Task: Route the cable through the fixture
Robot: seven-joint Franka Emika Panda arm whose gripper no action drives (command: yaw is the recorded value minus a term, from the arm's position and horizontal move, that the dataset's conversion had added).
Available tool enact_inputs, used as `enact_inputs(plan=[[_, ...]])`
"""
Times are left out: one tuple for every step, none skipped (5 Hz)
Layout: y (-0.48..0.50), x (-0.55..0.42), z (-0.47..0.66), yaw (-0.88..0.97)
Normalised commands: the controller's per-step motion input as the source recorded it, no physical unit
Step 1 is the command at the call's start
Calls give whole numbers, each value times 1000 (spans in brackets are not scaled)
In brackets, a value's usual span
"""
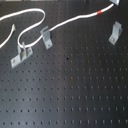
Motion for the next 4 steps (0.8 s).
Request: enact_inputs(plan=[[7,-8,18,0],[26,-235,173,-60],[96,-312,272,-120],[144,-327,273,-69]])
